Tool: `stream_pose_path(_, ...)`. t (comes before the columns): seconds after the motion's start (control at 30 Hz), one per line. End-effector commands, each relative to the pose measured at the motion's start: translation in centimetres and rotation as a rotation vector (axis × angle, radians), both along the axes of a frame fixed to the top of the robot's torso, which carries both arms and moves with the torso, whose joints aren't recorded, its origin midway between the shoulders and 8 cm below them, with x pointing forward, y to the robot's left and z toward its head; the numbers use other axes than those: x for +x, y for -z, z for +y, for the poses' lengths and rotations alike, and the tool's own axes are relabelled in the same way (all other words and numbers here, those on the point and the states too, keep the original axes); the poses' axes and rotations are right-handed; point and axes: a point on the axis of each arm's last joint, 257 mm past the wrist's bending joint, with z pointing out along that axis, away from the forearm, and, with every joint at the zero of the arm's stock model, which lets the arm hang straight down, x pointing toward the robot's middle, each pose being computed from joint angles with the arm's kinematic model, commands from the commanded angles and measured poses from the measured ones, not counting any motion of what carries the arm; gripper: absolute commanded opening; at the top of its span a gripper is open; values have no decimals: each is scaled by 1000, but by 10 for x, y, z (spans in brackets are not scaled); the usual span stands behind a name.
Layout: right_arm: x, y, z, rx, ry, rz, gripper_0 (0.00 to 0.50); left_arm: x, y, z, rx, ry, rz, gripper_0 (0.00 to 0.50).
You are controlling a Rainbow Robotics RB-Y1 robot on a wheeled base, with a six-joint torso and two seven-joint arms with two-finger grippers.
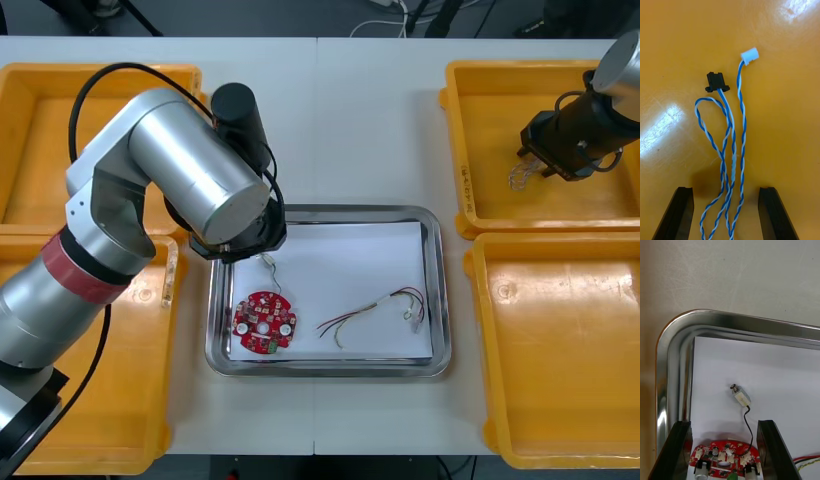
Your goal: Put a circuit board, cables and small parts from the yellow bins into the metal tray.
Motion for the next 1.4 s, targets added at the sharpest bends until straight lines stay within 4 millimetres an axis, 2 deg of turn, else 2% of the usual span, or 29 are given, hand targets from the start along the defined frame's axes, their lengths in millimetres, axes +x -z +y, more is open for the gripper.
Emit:
stream_pose_path(0.03, -8, 29, 16, 13, 19, 40, 500, 14, -51, 16, 21, 64, -52, 500)
stream_pose_path(0.27, -11, 42, 18, 9, 17, 45, 500, 16, -76, 49, 18, 89, -30, 500)
stream_pose_path(0.3, -11, 41, 17, 7, 17, 43, 484, 17, -78, 52, 18, 90, -30, 500)
stream_pose_path(0.33, -11, 43, 18, 7, 17, 45, 379, 17, -82, 57, 21, 98, -30, 500)
stream_pose_path(0.37, -13, 46, 18, 7, 16, 50, 183, 19, -85, 62, 19, 108, -32, 500)
stream_pose_path(0.43, -14, 48, 18, 7, 16, 53, 0, 22, -91, 70, 15, 116, -36, 500)
stream_pose_path(0.77, -21, 51, 20, 9, 5, 82, 0, 43, -109, 111, 43, 144, -16, 500)
stream_pose_path(0.87, -22, 45, 17, 2, -5, 91, 0, 49, -111, 125, 63, 149, -2, 500)
stream_pose_path(1.03, -29, 17, 13, -18, -36, 129, 0, 59, -108, 144, 83, 154, 11, 500)
stream_pose_path(1.23, -42, -33, 12, -56, -80, 166, 0, 77, -105, 171, 127, 172, -10, 500)
stream_pose_path(1.4, -52, -64, 10, -91, -104, 178, 0, 88, -106, 185, 143, 186, -37, 500)
